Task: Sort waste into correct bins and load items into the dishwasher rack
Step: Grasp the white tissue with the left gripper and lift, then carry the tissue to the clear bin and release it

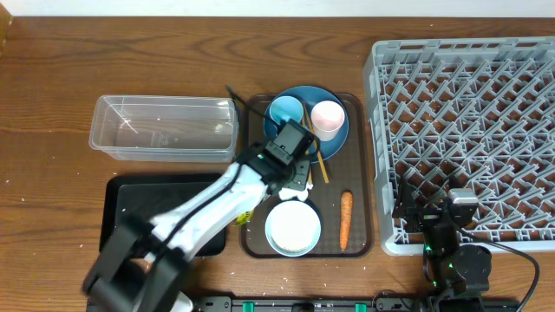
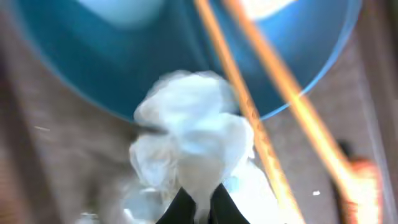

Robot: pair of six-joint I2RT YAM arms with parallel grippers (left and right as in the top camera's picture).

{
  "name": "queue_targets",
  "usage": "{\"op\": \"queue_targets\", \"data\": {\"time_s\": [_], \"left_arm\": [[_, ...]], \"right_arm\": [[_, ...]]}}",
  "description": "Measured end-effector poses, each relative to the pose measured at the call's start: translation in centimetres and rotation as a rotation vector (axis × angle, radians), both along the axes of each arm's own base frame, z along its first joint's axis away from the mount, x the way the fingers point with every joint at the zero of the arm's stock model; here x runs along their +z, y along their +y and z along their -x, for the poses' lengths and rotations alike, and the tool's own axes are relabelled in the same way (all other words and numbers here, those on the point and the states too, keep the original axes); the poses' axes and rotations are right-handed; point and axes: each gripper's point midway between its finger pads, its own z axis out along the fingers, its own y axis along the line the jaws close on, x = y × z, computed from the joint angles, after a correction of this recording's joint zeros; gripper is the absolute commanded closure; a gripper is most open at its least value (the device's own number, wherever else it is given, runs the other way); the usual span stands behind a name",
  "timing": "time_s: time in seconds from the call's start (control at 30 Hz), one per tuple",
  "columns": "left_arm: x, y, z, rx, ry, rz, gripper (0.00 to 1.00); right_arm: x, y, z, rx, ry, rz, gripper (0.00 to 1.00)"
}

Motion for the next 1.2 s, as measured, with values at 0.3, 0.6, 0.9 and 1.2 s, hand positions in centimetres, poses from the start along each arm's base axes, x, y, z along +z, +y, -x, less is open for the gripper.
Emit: {"op": "queue_targets", "data": {"time_s": [0.3,0.6,0.9,1.2], "left_arm": [[9.7,2.8,-2.0,0.081,-0.308,0.007,0.94],[13.9,9.3,-4.7,0.312,-0.528,-0.174,0.93],[14.7,16.7,-8.2,0.552,-0.584,-0.244,0.91],[11.4,21.7,-10.0,0.655,-0.492,-0.287,0.91]], "right_arm": [[0.0,0.0,0.0,0.000,0.000,0.000,0.01],[0.0,0.0,0.0,0.000,0.000,0.000,0.01],[0.0,0.0,0.0,0.000,0.000,0.000,0.01],[0.0,0.0,0.0,0.000,0.000,0.000,0.01]]}}
